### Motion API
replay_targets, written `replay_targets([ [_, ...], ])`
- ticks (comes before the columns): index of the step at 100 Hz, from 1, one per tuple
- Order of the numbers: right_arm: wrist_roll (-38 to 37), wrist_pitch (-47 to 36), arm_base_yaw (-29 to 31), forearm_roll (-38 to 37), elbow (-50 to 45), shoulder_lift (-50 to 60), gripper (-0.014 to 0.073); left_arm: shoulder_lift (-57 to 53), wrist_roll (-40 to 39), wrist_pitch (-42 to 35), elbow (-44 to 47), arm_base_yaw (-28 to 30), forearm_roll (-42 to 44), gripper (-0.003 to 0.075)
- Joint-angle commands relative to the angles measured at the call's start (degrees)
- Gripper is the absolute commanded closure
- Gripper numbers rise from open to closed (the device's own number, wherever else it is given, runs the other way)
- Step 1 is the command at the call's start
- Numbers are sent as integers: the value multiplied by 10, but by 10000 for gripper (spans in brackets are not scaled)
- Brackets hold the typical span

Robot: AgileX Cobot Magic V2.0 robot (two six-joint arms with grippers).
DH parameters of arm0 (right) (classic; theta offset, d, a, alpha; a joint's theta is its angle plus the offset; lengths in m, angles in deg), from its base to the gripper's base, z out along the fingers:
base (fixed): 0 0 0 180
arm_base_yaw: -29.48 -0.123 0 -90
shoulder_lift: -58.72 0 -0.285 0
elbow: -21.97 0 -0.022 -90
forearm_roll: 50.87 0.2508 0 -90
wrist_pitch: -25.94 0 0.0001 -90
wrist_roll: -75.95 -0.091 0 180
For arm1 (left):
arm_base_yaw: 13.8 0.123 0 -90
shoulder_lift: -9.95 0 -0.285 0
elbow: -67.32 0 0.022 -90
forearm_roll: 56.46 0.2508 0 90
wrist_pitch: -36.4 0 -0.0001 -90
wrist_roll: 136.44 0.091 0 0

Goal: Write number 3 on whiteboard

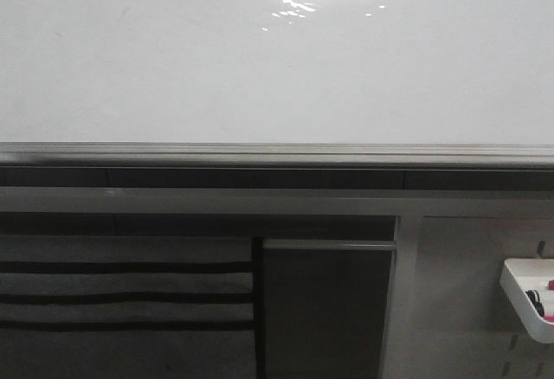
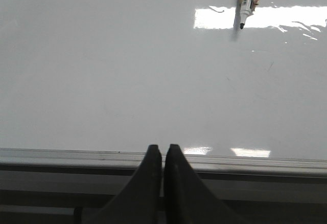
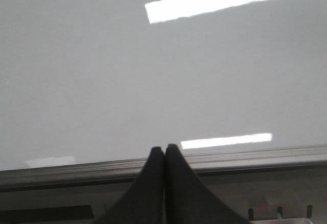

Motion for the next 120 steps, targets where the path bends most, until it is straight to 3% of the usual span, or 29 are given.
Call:
replay_targets([
  [1,3,-46,4,-2,-12,13,660,-15,0,-47,1,1,-6,738],
  [73,3,-46,4,-2,-12,13,660,-15,0,-47,1,1,-6,738],
  [88,18,-51,4,-55,-12,13,660,-15,0,-47,1,1,-6,738],
  [120,18,-59,4,-55,-12,13,660,-15,0,-47,1,1,-6,738],
])
